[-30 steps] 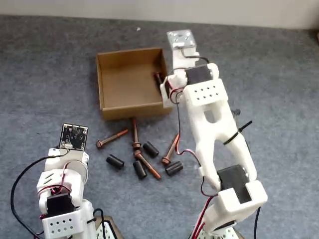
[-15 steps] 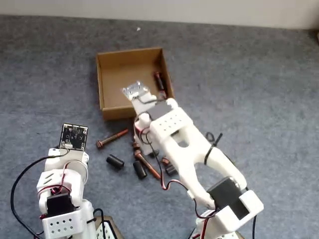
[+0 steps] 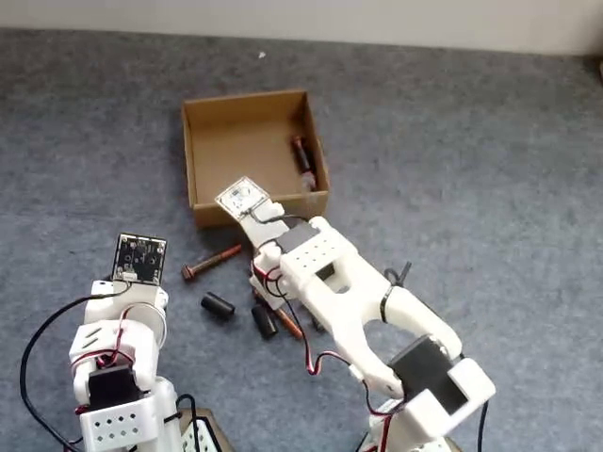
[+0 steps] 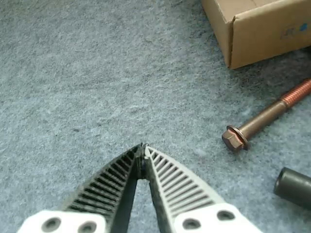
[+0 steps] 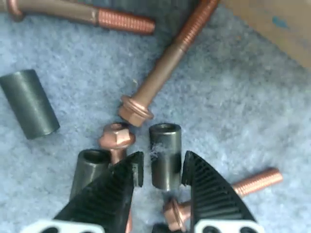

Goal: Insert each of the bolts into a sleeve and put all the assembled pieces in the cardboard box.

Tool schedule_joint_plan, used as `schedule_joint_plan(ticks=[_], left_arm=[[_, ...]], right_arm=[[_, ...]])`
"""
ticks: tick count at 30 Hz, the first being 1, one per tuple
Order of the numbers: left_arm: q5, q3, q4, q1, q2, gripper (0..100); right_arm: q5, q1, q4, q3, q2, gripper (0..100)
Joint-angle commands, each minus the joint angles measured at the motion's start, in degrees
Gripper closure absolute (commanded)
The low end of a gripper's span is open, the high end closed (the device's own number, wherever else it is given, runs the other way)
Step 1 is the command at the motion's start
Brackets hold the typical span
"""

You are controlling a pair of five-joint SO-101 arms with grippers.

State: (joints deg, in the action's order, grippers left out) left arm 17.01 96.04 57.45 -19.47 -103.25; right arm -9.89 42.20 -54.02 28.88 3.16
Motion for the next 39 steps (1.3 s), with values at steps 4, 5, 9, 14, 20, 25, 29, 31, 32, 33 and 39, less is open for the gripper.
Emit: schedule_joint_plan(ticks=[4,5,9,14,20,25,29,31,32,33,39], left_arm=[[0.4,1.2,-0.7,0.7,0.0,98],[0.4,1.2,-0.7,0.7,0.0,98],[0.4,1.2,-0.7,0.7,0.0,98],[0.4,1.2,-0.7,0.7,0.0,98],[0.4,1.2,-0.7,0.7,0.0,98],[0.4,1.2,-0.6,0.7,-0.2,98],[0.4,0.3,-0.6,0.3,-0.3,98],[0.2,-2.9,0.0,-2.7,0.1,98],[0.1,-4.6,0.9,-3.6,0.2,98],[0.1,-6.5,2.2,-3.6,0.2,98],[0.4,-19.4,11.3,1.0,0.4,98]], right_arm=[[-0.5,-1.3,0.6,-1.4,5.7,93.2],[-0.5,-1.8,0.6,-1.6,5.7,97.8],[-0.2,-3.3,0.2,-3.0,4.9,99.5],[3.8,-6.4,-0.5,-2.2,-8.0,99.5],[11.5,-11.3,-4.5,3.5,-29.3,99.5],[17.1,-17.0,-4.2,12.4,-41.5,99.5],[20.1,-24.4,-2.5,17.7,-47.8,99.5],[22.3,-27.6,1.0,21.3,-49.8,99.5],[23.2,-28.9,3.5,23.4,-50.5,99.5],[23.8,-30.3,6.3,25.6,-50.9,99.5],[28.0,-35.7,24.2,38.3,-50.9,99.4]])
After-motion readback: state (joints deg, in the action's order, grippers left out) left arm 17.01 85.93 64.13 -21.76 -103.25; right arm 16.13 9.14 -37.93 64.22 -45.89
